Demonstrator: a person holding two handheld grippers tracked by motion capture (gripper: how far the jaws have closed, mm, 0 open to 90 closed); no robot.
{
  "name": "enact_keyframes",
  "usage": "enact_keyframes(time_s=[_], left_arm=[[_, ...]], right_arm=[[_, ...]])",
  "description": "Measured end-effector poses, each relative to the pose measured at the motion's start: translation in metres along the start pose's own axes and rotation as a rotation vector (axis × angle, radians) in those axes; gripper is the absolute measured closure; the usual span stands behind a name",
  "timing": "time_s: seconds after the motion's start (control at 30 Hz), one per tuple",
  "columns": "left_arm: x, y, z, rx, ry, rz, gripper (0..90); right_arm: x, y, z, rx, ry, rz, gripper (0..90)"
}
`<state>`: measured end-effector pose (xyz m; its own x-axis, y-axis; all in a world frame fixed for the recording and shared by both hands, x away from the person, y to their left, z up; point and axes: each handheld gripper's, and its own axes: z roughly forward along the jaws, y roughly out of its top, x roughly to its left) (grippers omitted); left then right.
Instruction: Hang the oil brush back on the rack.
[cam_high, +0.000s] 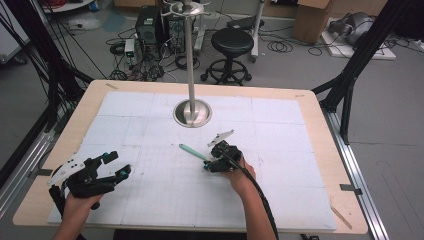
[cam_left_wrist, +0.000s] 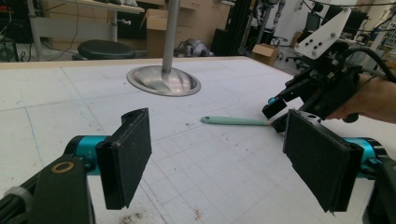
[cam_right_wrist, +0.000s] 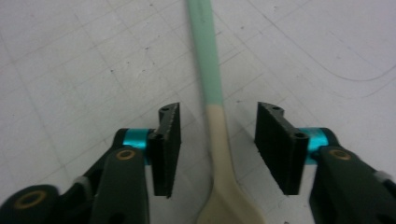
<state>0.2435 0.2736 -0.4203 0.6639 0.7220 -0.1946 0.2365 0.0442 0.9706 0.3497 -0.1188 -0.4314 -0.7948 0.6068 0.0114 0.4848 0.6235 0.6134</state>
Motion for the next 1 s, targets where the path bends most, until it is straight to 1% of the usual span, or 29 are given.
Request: enact_keyframes(time_s=[0.03,0.1,0.13,0.17,0.2,0.23,0.33,0.4,0.47,0.53,0.7,0.8,0.93,1.0], left_arm=[[0.000,0.000,0.000,0.000,0.000,0.000,24.0],[-0.001,0.000,0.001,0.002,-0.004,0.002,24.1],[-0.002,0.000,0.002,0.007,-0.006,0.004,24.2],[-0.002,0.000,0.002,0.007,-0.006,0.004,24.2],[-0.002,0.000,0.002,0.009,-0.008,0.004,24.3],[-0.002,0.000,0.002,0.009,-0.008,0.004,24.3],[-0.002,-0.001,0.002,0.011,-0.006,0.003,24.4],[-0.002,-0.001,0.002,0.015,-0.006,0.003,24.4],[-0.002,-0.001,0.002,0.016,-0.007,0.003,24.4],[-0.002,-0.001,0.002,0.016,-0.007,0.003,24.4],[-0.003,-0.001,0.003,0.017,-0.009,0.003,24.5],[-0.004,-0.001,0.004,0.022,-0.012,0.006,24.6],[-0.004,-0.001,0.004,0.025,-0.013,0.009,24.6],[-0.004,-0.001,0.005,0.032,-0.016,0.006,24.8]], right_arm=[[0.000,0.000,0.000,-0.001,0.001,-0.002,64.9],[0.000,0.000,0.000,0.000,0.005,-0.003,66.2],[0.000,0.000,0.000,0.001,0.015,-0.005,73.4],[0.000,0.000,0.000,0.001,0.015,-0.005,73.4],[0.000,0.000,-0.001,0.004,0.018,-0.015,80.9],[0.000,0.000,-0.001,0.004,0.018,-0.015,80.9],[-0.002,0.000,-0.001,0.002,0.033,0.020,81.9],[-0.002,0.000,-0.001,0.004,0.031,0.024,82.1],[-0.001,0.000,-0.001,0.003,0.028,0.015,82.2],[0.000,0.000,-0.002,0.006,0.022,0.025,82.4],[0.004,-0.004,-0.007,0.008,0.032,0.028,82.5],[0.005,-0.007,-0.011,-0.013,0.033,0.027,82.6],[0.006,-0.009,-0.015,-0.027,0.035,0.025,82.7],[0.007,-0.011,-0.019,-0.051,0.037,0.028,82.7]])
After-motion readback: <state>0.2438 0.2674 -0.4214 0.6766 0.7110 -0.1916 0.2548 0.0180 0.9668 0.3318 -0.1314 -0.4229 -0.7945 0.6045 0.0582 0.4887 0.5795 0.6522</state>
